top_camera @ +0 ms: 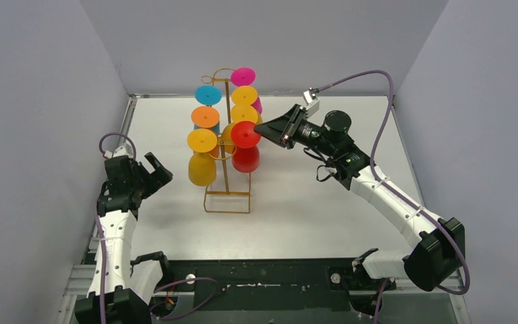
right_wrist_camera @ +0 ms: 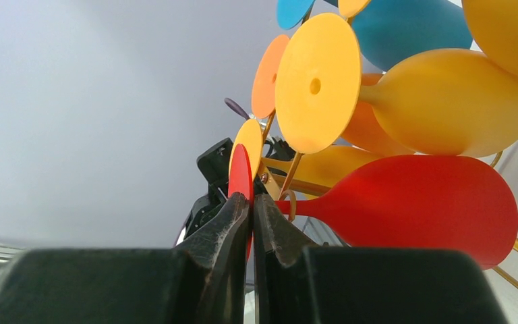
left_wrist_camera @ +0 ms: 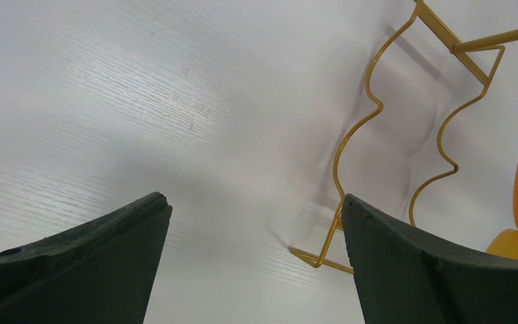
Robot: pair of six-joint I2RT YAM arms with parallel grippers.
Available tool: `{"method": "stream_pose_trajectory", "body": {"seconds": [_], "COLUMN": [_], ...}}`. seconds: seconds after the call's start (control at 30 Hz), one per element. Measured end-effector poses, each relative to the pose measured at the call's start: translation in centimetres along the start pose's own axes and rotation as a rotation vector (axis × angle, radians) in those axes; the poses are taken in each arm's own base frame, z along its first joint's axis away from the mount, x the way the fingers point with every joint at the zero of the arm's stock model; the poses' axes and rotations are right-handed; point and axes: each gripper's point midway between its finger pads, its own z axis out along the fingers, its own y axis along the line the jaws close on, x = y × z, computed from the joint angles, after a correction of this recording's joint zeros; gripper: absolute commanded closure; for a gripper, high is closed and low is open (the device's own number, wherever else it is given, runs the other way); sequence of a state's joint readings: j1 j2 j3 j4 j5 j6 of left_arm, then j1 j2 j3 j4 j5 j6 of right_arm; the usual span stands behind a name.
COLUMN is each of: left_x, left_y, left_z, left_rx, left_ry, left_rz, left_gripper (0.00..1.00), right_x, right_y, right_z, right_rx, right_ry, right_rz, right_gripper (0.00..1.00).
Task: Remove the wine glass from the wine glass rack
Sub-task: Pick up the wine glass from the wine rack.
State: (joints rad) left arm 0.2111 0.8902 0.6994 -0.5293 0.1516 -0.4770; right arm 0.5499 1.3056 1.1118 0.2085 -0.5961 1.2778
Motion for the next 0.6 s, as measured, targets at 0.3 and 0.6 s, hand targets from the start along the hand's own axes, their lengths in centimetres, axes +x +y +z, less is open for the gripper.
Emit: {"method": "stream_pose_trajectory", "body": {"seconds": [0.3,0.6], "left_x": [-2.0,-4.4], "left_y": [2.0,1.7], "left_z": [-1.4,-3.6], "left_rx": [-0.155,-0.193], "left_ry": [-0.076,-0.150], "left_rz": [-0.036,-0.034], "left_gripper": [0.03,0.03], "right_x": [0.0,0.0], "right_y": [-0.4,-0.1], "right_z": [-0.2,-0.7], "right_rx": [0.008,0.002], "right_ry": [0.000,-0.007], "right_rz": [0.007,0.001], "right_gripper": [1.00,1.00]}}
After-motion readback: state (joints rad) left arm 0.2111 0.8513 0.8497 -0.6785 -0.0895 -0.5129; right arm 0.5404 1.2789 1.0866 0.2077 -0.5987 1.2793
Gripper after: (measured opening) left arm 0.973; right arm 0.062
